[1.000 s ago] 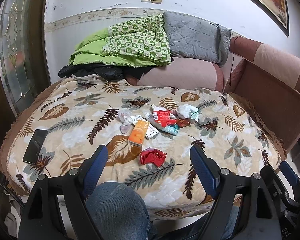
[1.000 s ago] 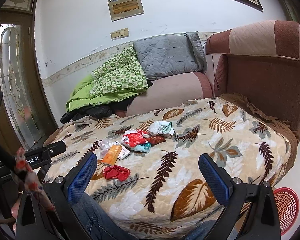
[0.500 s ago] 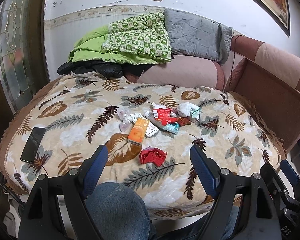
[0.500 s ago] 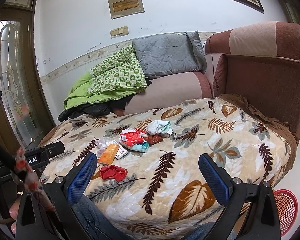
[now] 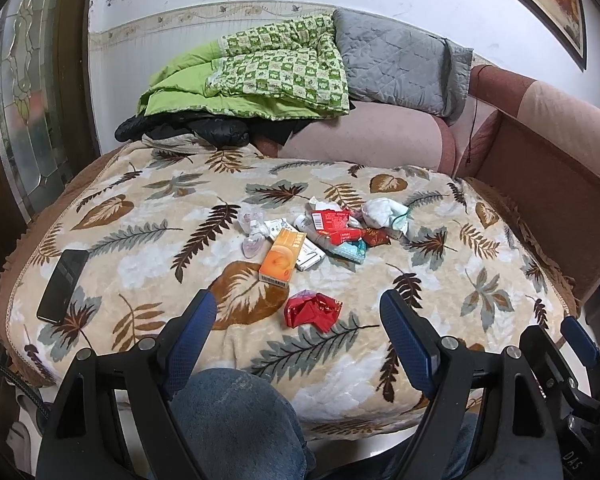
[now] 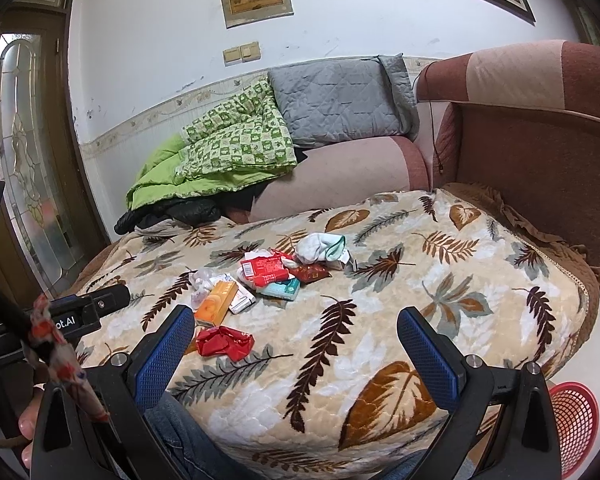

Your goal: Collect trash

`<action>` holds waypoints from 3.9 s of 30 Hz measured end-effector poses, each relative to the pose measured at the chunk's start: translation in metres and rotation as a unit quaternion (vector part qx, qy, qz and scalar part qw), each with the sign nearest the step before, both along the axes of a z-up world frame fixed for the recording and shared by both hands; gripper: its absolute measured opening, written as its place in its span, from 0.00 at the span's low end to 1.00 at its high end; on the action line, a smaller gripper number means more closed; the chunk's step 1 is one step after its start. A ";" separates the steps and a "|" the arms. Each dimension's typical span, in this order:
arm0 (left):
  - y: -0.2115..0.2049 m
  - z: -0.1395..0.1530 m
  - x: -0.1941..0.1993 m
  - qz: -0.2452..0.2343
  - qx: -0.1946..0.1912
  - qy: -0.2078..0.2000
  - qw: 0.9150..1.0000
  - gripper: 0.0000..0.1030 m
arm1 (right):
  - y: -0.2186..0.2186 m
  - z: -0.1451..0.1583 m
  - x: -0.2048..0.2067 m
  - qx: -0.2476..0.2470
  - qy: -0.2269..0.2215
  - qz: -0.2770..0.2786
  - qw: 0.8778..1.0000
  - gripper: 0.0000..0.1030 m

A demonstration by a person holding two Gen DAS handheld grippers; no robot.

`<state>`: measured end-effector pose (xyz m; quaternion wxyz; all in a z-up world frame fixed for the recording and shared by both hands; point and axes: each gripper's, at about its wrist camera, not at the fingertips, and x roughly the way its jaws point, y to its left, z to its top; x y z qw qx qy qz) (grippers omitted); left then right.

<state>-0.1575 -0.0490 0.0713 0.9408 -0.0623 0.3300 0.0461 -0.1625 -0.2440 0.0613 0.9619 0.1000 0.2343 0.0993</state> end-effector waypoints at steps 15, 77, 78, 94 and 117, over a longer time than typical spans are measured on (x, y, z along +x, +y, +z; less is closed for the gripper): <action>0.026 -0.006 0.030 0.010 -0.007 0.008 1.000 0.80 | 0.011 -0.003 0.011 0.005 0.013 0.022 1.000 1.00; 0.061 -0.115 0.215 -0.052 -0.213 0.221 0.950 0.24 | 0.007 -0.125 0.404 0.048 0.238 0.068 0.968 0.75; 0.060 -0.114 0.216 -0.053 -0.214 0.220 0.950 0.24 | 0.015 -0.129 0.406 0.029 0.243 0.071 0.967 0.75; 0.067 -0.093 0.201 -0.066 -0.232 0.159 0.957 0.24 | 0.016 -0.060 0.298 0.006 0.131 0.070 0.989 0.15; -0.082 0.011 0.048 -0.247 -0.145 0.041 0.957 0.24 | -0.148 -0.002 -0.032 0.131 0.008 -0.035 0.991 0.16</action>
